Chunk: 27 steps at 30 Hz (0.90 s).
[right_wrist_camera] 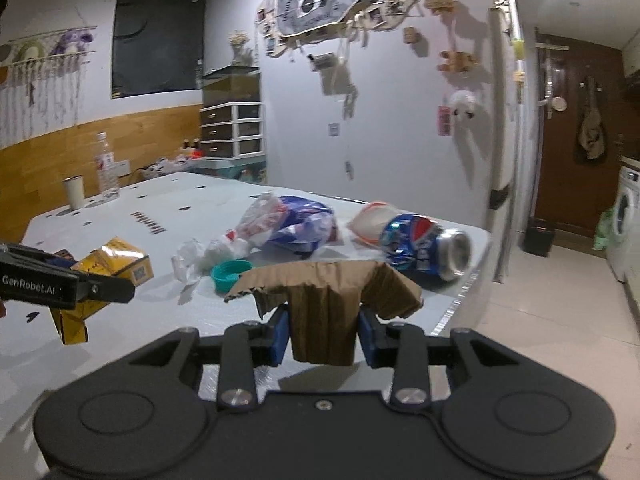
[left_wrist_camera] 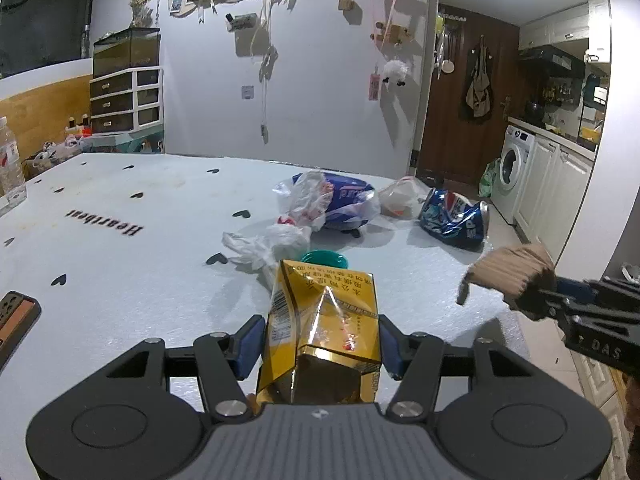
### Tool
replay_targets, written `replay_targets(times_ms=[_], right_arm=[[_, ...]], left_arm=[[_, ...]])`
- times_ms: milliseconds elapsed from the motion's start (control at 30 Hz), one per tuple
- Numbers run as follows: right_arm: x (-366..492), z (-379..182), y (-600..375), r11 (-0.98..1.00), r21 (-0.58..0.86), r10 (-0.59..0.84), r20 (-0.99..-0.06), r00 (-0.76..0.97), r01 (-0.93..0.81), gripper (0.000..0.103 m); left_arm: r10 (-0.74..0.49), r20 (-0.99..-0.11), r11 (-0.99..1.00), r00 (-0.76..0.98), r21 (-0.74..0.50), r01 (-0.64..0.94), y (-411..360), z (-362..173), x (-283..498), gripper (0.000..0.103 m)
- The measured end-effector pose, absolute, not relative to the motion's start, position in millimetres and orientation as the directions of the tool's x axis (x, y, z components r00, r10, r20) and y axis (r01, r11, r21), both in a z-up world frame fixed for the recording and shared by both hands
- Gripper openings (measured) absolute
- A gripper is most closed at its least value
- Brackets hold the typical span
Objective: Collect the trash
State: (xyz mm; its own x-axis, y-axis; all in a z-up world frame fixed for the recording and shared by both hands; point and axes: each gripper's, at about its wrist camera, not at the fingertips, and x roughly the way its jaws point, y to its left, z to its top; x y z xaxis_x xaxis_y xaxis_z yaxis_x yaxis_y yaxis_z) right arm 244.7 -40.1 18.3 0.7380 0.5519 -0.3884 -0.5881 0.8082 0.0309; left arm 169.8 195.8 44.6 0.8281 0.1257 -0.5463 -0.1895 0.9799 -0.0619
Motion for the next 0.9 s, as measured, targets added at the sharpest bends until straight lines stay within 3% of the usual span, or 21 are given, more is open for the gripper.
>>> replay_targets(times_ms=[900], right_arm=[[226.5, 19.7, -193.9, 0.953, 0.039, 0.289, -0.403, 0.868, -0.3, 0.037]], left_arm=[[-0.064, -0.543, 0.998, 0.837, -0.036, 0.053, 27.7, 24.6, 216.4, 0.059]])
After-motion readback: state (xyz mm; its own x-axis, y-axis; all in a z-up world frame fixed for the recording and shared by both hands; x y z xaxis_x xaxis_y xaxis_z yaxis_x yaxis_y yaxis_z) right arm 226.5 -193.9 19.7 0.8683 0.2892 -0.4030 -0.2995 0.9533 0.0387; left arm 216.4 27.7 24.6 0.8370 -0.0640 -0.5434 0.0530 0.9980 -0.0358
